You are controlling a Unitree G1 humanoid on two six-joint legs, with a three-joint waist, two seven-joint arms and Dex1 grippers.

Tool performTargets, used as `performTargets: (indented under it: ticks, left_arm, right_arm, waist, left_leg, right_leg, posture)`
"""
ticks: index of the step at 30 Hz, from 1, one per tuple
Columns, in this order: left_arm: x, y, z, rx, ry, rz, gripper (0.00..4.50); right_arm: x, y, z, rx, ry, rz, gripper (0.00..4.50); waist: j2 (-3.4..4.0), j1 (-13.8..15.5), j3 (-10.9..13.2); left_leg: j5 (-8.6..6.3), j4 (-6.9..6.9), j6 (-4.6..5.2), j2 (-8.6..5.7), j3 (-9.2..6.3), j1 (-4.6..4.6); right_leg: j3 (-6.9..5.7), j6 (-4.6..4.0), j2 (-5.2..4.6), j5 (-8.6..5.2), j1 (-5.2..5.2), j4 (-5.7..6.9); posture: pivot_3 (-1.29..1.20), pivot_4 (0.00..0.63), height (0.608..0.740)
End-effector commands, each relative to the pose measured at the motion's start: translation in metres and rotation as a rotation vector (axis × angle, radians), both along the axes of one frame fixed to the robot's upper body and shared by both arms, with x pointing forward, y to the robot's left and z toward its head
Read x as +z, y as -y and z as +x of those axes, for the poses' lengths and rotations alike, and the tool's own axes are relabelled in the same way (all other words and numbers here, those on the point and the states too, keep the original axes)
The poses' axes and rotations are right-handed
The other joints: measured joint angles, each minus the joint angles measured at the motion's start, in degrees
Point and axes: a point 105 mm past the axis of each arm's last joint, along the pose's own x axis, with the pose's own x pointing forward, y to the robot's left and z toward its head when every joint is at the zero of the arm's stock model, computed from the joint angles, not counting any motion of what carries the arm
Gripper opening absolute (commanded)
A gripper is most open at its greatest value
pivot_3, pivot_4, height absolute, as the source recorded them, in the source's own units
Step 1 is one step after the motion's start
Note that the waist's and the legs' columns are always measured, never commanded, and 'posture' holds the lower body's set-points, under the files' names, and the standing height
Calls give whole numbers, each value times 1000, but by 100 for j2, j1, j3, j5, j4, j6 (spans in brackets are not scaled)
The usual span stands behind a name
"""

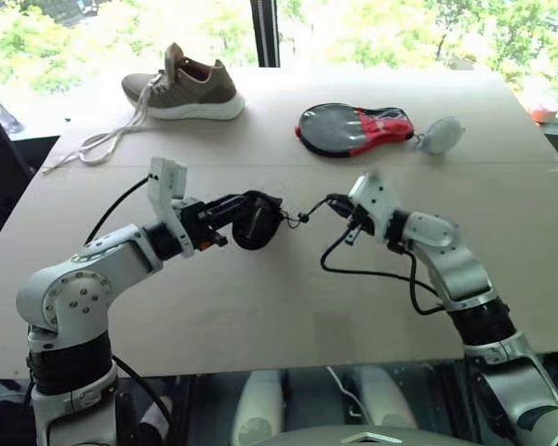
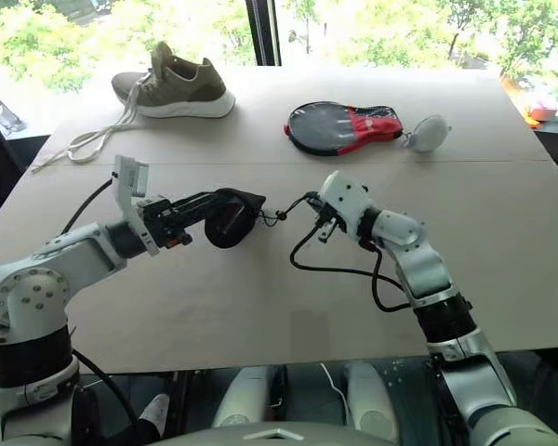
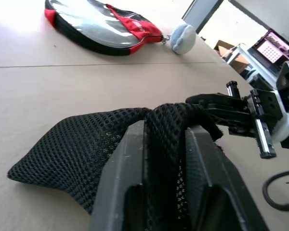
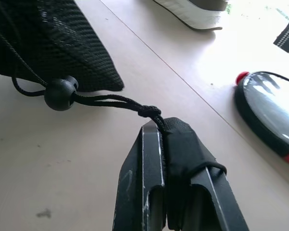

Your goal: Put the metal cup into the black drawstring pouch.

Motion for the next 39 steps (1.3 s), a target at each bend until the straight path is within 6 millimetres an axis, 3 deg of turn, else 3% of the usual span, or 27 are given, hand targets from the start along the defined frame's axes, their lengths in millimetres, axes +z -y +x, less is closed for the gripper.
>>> performTargets:
  ticks: [1,7,12,17,31,32,33,35,37,39]
  left_arm:
    - [14,21,-11,-124,90,40,2756]
    - [35,66,-3,-272,199,32,2756]
    - [19,65,16,-275,206,92,2756]
    - [10,79,29,-296,236,124,2756]
    - [2,113,36,-409,224,69,2756]
    - [1,115,36,-419,220,60,2242]
    - [1,116,35,-428,217,55,2085]
    - [-1,118,35,-437,214,57,1287]
    - [-3,120,33,-451,208,51,259]
    - [-4,121,33,-457,205,50,184]
  right_arm:
    - [40,13,-2,-37,148,-28,0]
    - [64,9,-13,-22,230,-81,0]
    - [71,3,-18,-9,245,-84,0]
    - [77,-1,-24,3,252,-79,0]
    - [83,-13,-31,31,259,-66,0]
    - [83,-13,-31,32,259,-67,0]
    - [84,-12,-32,32,259,-67,0]
    - [84,-12,-32,29,258,-63,0]
    - [85,-11,-31,24,257,-61,0]
    - [84,-6,-27,-4,248,-54,0]
  waist:
    - [0,3,0]
    - [-2,41,1]
    - [0,-9,1]
    - [-1,36,2]
    - [-1,22,2]
    - [-1,22,2]
    - [-1,22,2]
    - [-1,22,2]
    - [-1,22,2]
    - [-1,21,2]
  left_leg:
    - [0,0,0,-1,0,-1]
    - [0,1,2,-9,0,-4]
    - [1,0,1,-6,20,-1]
    - [0,0,2,-6,31,-10]
    - [0,0,3,-5,33,-9]
    - [0,1,3,-5,33,-9]
    - [0,0,3,-5,33,-9]
    - [0,1,3,-5,33,-10]
    - [0,0,3,-5,33,-9]
    - [0,1,3,-5,32,-10]
  right_leg:
    - [1,0,0,0,-1,0]
    - [-1,0,6,0,-3,1]
    - [19,1,20,-1,-10,0]
    - [25,1,20,-1,-21,-3]
    - [28,2,23,-1,-21,-1]
    - [27,2,23,-1,-21,-1]
    - [27,2,23,-1,-21,-1]
    - [27,2,23,-1,-21,-2]
    - [27,2,23,-1,-21,-2]
    - [27,2,23,-1,-21,-1]
  posture:
    - [0,150,740]
    - [0,150,740]
    - [0,150,740]
    - [0,150,740]
    - [0,150,740]
    - [0,150,740]
    - [0,150,740]
    - [0,150,740]
    - [0,150,740]
    - [0,150,740]
